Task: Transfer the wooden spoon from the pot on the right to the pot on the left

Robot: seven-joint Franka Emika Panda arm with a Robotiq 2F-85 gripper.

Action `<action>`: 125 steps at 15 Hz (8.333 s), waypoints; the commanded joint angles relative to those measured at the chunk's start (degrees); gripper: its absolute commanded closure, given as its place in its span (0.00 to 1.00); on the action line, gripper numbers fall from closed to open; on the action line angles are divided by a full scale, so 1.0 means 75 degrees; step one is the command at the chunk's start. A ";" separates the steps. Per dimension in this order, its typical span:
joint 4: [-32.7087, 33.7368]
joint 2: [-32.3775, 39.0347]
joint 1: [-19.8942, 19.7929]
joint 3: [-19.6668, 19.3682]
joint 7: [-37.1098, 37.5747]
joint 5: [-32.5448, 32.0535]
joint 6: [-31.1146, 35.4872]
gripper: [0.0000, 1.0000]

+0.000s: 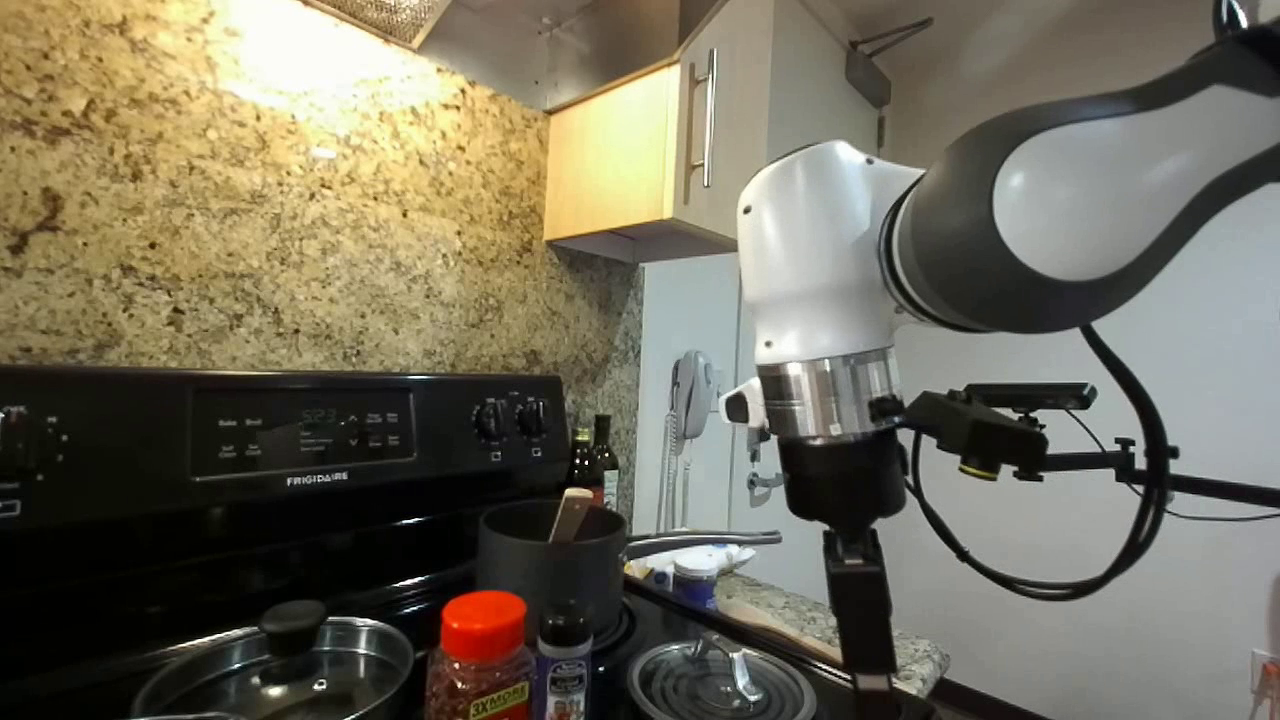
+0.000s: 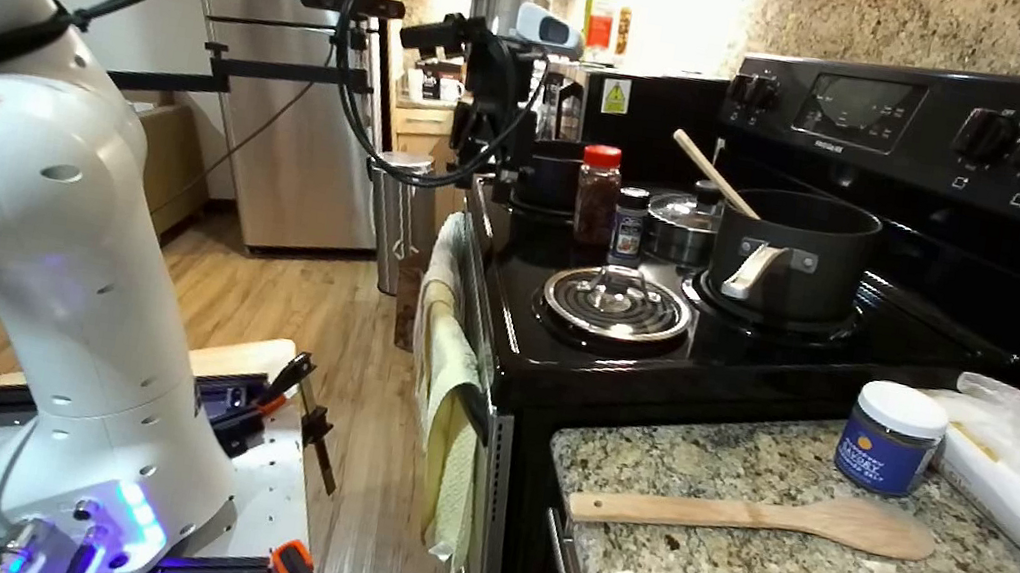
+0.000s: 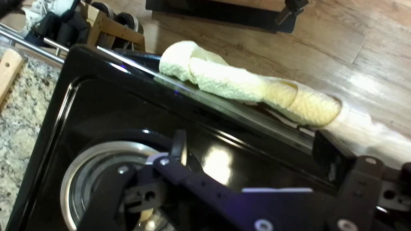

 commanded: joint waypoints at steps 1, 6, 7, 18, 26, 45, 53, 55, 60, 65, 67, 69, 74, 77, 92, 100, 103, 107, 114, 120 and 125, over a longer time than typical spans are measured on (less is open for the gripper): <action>0.0812 0.0578 -0.0080 -0.0140 0.0080 0.0020 0.0736 0.00; 0.2636 0.1648 -0.0175 -0.0396 0.0217 0.0247 0.0710 0.00; 0.3015 0.1855 -0.0175 -0.0436 0.0222 0.0235 0.0647 0.00; 0.4313 0.2584 -0.0065 -0.0477 0.1106 0.0111 0.0281 0.00; 0.5290 0.2974 0.0022 -0.0379 0.4425 0.0050 -0.1801 0.00; 0.6788 0.4115 -0.0440 -0.1136 0.5000 0.2290 -0.1669 0.00; 0.7443 0.5078 -0.0746 -0.1483 0.5014 0.2929 -0.2132 0.00; 0.7604 0.5277 -0.0758 -0.1559 0.5066 0.2853 -0.2157 0.00; 0.8012 0.5732 -0.0798 -0.1674 0.5000 0.2799 -0.2061 0.00; 0.8431 0.6013 -0.0799 -0.1702 0.5082 0.2793 -0.2201 0.30; 0.8537 0.6061 -0.0807 -0.1709 0.5142 0.2808 -0.2279 0.46; 0.8606 0.6087 -0.0822 -0.1715 0.5215 0.2831 -0.2407 0.57; 0.8681 0.6084 -0.0840 -0.1724 0.5351 0.2837 -0.2667 0.89; 0.8641 0.5959 -0.0835 -0.1708 0.5270 0.2838 -0.2727 0.86; 0.7811 0.3578 0.0304 -0.1303 0.4442 0.0950 -0.3598 0.86; 0.7501 0.3210 0.0599 -0.0792 0.4316 0.0596 -0.3666 0.70; 0.7472 0.3208 0.0582 -0.0820 0.4262 0.0587 -0.3664 0.86; 0.7001 0.2821 0.0710 -0.0544 0.3667 0.0495 -0.3401 0.86; 0.5039 0.1390 0.0957 0.0267 0.2121 0.0473 -0.2561 0.86; 0.4529 0.1124 0.0985 0.0732 0.1631 0.0615 -0.2468 0.70; 0.4329 0.1019 0.1000 0.0771 0.1301 0.0452 -0.2231 0.86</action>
